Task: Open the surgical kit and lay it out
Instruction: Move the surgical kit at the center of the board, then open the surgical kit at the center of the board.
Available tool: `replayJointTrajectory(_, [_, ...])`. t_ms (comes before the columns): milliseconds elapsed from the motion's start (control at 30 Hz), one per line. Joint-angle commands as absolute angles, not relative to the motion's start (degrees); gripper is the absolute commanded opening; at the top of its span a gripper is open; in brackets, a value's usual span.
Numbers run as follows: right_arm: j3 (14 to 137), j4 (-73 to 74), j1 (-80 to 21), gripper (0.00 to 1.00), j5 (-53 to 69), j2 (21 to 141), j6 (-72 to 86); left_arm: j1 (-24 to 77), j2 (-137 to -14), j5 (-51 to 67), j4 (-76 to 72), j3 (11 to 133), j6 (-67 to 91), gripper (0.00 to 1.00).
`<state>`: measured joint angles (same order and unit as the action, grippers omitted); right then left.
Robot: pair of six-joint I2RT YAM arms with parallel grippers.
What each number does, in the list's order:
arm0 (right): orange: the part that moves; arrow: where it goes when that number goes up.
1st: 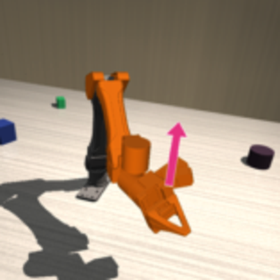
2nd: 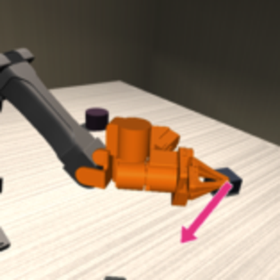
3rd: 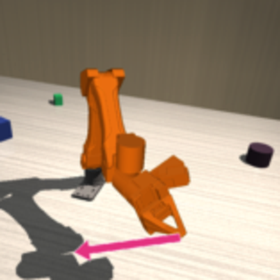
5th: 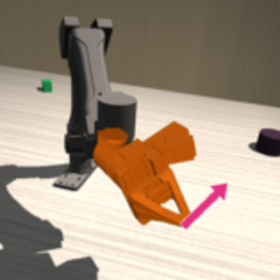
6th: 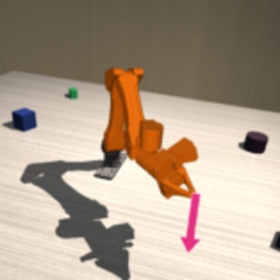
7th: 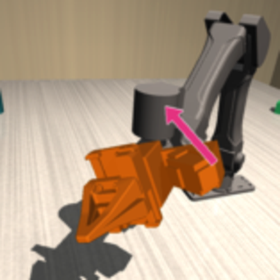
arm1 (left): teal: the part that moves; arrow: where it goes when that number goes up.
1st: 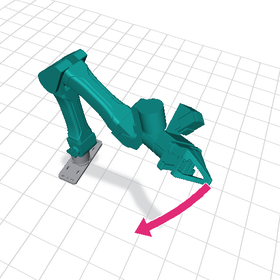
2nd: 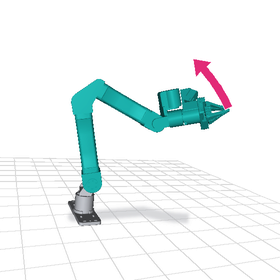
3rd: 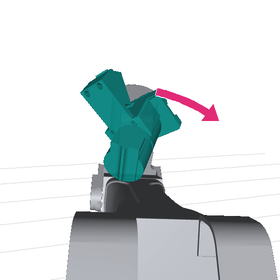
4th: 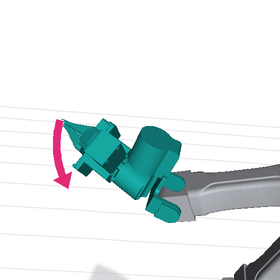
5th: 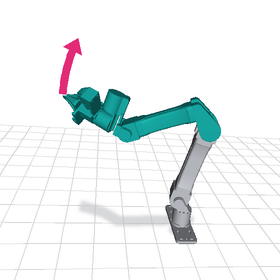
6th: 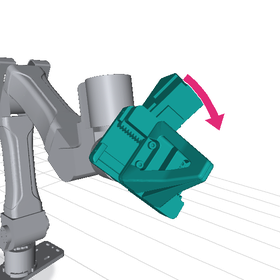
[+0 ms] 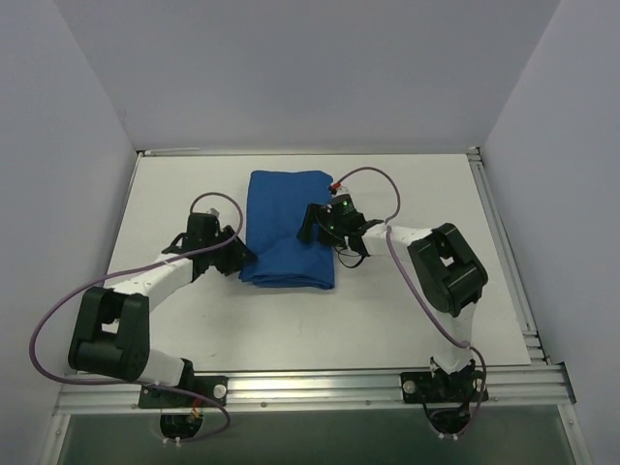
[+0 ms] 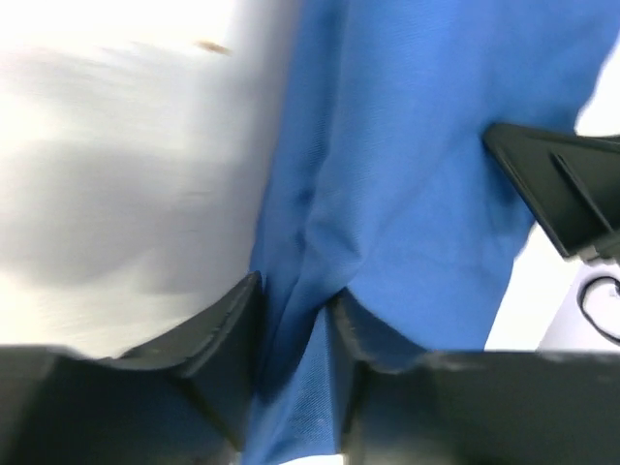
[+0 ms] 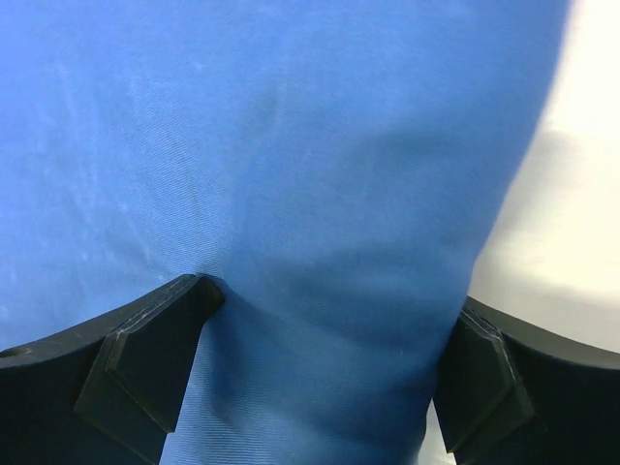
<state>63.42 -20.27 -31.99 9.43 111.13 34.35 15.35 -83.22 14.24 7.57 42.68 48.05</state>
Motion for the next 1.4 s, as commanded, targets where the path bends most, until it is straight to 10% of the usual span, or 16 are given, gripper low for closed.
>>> replayJointTrajectory(0, [64.51, -17.05, -34.8, 0.87, 11.6, 114.69, 36.47, 10.47, -82.0, 11.69, 17.31, 43.06, 44.13, 0.52])
replayJointTrajectory(233, [66.89, -13.63, -34.81, 0.91, 8.53, 114.0, 32.89, 8.61, -81.3, 14.85, 18.46, 46.67, 37.71, 0.82])
replayJointTrajectory(500, [64.43, -8.97, -30.85, 1.0, 8.0, 105.49, 28.21, 8.61, -81.91, 20.47, 13.1, 50.53, 34.63, 0.86])
replayJointTrajectory(767, [62.32, -7.12, -27.6, 1.0, 8.52, 99.32, 26.89, 9.14, -88.06, 23.55, 9.31, 54.4, 35.86, 0.6])
replayJointTrajectory(933, [61.09, -7.47, -26.81, 1.0, 8.09, 97.38, 27.16, 11.07, -89.48, 23.12, 9.84, 57.48, 35.86, 0.06])
replayJointTrajectory(1367, [57.13, -1.86, -9.77, 1.0, 5.37, 84.58, 29.44, 39.28, -102.9, 20.3, 14.15, 89.71, 28.47, 0.02])
